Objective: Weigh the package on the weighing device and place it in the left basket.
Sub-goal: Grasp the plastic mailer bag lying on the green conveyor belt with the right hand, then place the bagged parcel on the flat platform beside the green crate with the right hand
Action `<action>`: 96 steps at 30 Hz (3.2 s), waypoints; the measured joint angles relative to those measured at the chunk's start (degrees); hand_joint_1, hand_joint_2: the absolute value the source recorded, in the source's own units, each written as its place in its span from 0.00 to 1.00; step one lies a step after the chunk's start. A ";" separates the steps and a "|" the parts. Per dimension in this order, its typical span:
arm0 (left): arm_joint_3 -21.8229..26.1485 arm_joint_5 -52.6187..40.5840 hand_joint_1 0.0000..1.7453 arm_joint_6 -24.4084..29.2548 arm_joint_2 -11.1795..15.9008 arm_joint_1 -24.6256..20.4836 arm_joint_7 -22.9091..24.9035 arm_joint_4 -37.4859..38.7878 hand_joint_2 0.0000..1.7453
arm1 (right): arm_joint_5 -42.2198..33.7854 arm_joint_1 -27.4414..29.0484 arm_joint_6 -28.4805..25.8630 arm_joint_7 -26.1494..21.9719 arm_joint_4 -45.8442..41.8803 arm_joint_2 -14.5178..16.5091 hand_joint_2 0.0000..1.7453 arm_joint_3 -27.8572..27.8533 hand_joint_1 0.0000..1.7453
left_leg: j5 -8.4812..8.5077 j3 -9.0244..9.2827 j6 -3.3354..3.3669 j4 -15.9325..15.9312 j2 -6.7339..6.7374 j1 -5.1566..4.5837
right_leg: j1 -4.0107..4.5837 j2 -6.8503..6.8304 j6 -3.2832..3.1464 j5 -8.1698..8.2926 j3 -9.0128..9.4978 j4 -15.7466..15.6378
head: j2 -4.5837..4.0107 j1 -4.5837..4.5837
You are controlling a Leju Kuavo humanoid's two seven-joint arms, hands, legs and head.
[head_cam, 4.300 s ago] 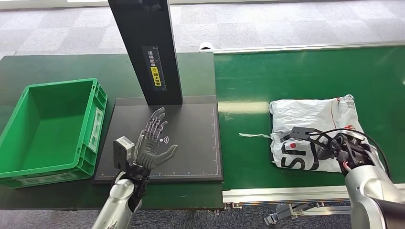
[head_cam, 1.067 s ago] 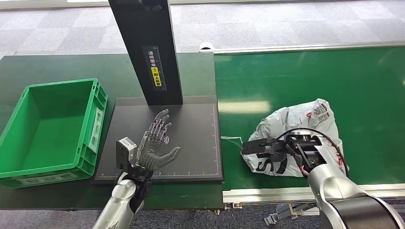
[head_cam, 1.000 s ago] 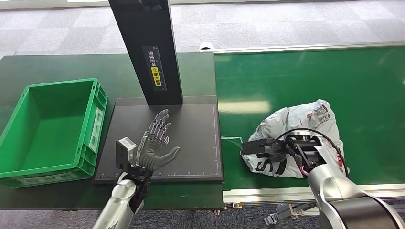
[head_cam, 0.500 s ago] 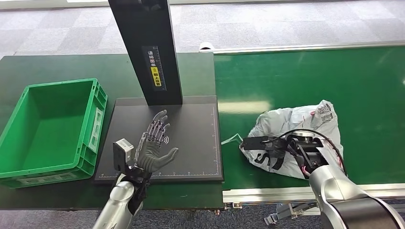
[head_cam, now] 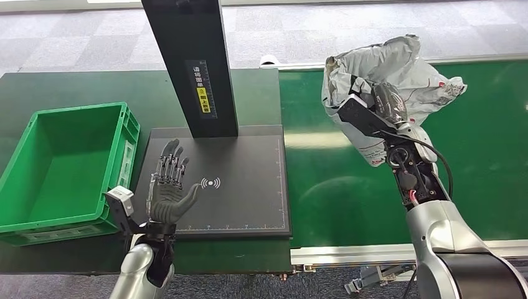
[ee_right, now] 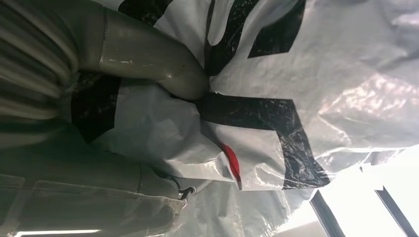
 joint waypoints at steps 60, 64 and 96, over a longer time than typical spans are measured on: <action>-4.74 -7.05 0.00 24.32 -4.94 -1.17 -9.28 -20.24 1.00 | 8.84 0.96 15.76 -7.27 7.91 19.49 1.00 52.36 0.82 | 0.01 0.09 -0.04 -0.03 0.06 0.05 | 0.06 0.05 -0.03 -0.02 0.01 0.00 | -0.01 0.01; -5.05 -6.84 0.00 23.25 -5.10 -1.66 -9.26 -18.98 1.00 | 8.21 0.96 15.35 -5.71 9.60 20.83 1.00 52.67 0.82 | 0.01 0.09 -0.04 -0.03 0.06 0.04 | 0.07 0.06 -0.03 -0.02 0.02 0.00 | 0.00 0.02; -5.27 -6.61 0.00 21.21 -5.25 -2.39 -9.28 -15.97 1.00 | -4.67 0.74 7.50 -9.65 12.50 22.17 1.00 45.27 0.00 | 0.01 0.10 -0.04 -0.03 0.06 0.04 | 0.06 0.05 -0.03 -0.01 0.04 0.00 | -0.01 0.02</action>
